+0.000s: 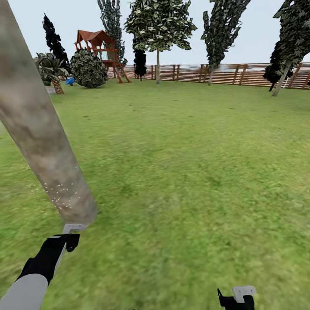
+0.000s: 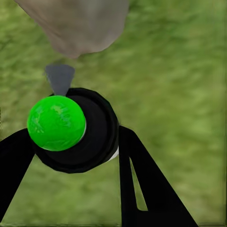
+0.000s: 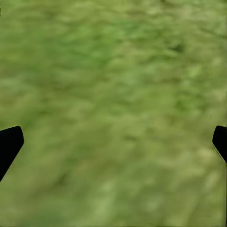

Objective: In the garden, pick up the pesticide atomizer on the floor and spray pesticide onto both trees until each tree trunk is fully covered.

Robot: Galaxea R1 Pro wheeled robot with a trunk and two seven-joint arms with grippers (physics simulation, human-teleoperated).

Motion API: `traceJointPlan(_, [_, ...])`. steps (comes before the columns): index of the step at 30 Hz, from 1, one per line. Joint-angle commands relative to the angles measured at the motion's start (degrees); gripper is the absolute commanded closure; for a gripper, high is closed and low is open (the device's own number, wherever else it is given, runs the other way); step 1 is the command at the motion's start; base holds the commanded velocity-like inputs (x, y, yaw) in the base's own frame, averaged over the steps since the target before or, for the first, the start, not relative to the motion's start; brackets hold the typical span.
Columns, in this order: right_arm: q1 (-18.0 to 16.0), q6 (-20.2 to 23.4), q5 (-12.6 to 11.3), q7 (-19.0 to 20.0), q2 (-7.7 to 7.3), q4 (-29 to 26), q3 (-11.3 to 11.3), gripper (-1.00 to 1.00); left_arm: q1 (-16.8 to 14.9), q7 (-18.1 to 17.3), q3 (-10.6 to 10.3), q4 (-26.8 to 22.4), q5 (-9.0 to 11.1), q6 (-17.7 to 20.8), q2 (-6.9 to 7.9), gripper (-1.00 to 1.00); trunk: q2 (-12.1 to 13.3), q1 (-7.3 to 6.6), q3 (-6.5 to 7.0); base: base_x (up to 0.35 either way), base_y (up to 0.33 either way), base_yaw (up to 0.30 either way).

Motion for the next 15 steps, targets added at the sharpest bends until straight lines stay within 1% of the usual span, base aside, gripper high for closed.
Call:
traceJointPlan(1, [0.0,0.0,0.0,0.0,0.0,0.0,0.0,-1.0,0.0,0.0,0.0,0.0,0.0,0.0,0.0,1.0,0.0,0.0,0.0,0.0,-0.277,0.275])
traceJointPlan(4, [0.0,0.0,0.0,0.0,0.0,0.0,0.0,-1.0,0.0,0.0,0.1,0.0,0.0,0.0,0.0,1.0,0.0,0.0,0.0,0.014,-0.276,0.251])
traceJointPlan(7, [0.0,0.0,0.0,0.0,0.0,0.0,0.0,-1.0,0.0,0.1,0.1,0.0,0.0,0.0,0.06,1.0,0.0,0.0,0.0,0.191,-0.216,0.039])
traceJointPlan(9, [0.0,0.0,0.0,0.0,0.0,0.0,0.0,-1.0,0.0,1.2,0.1,0.0,0.0,0.0,0.02,1.0,0.0,0.0,0.0,0.256,-0.178,0.007])
traceJointPlan(10, [0.0,0.0,0.0,0.0,0.0,0.0,0.0,-1.0,0.0,2.8,0.2,0.0,0.1,0.0,0.01,1.0,0.0,0.0,0.0,0.275,-0.158,0.002])
traceJointPlan(11, [0.0,0.0,0.0,0.0,0.0,0.0,0.0,-1.0,0.0,3.6,0.2,0.0,0.1,0.0,0.0,1.0,0.0,0.0,0.0,0.28,-0.148,0.001])
traceJointPlan(15, [0.0,0.0,0.0,0.0,0.0,0.0,0.0,-1.0,0.0,4.3,0.2,0.0,0.2,0.0,0.03,1.0,0.0,0.0,0.0,0.285,-0.138,0.012])
